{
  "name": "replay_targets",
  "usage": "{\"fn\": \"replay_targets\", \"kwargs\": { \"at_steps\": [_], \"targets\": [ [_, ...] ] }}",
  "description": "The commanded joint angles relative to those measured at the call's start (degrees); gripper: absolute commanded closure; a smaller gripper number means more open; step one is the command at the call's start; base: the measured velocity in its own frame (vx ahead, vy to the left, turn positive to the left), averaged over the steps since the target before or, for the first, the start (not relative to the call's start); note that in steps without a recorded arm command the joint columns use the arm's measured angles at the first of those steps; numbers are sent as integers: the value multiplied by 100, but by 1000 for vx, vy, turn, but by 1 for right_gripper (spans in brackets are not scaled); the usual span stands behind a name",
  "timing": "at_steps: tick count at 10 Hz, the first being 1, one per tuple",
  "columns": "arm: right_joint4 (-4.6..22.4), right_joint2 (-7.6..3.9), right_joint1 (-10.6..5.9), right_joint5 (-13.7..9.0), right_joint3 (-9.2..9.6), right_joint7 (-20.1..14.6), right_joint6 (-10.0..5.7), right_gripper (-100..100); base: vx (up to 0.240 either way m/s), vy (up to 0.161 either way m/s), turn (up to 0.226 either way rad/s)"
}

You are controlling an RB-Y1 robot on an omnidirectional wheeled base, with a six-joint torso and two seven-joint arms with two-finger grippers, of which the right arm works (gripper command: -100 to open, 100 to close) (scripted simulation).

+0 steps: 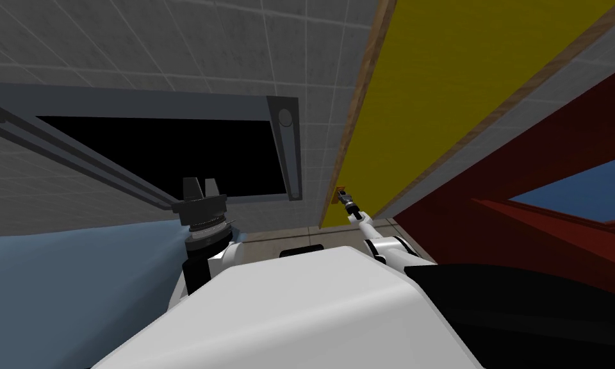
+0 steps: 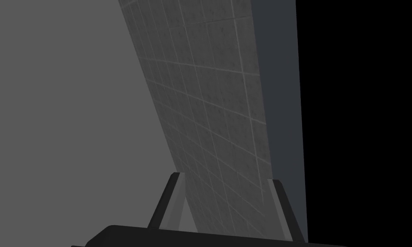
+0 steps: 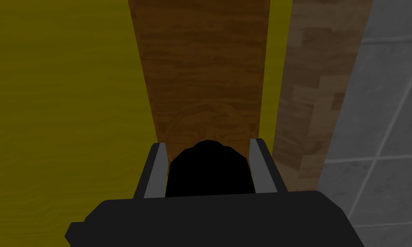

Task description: Pull the door open

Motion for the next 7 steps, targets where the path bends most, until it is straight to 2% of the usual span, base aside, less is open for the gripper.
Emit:
{"fn": "replay_targets", "kwargs": {
  "at_steps": [1, 3, 7],
  "targets": [
    [0, 9, -6, -41, 4, -203, 8, 100, -7, -13, 26],
    [0, 16, -12, -75, 7, -375, 14, 100, -18, -24, 32],
    [-1, 43, -32, -200, 19, -961, 38, 100, -27, -29, 39]
  ]
}}
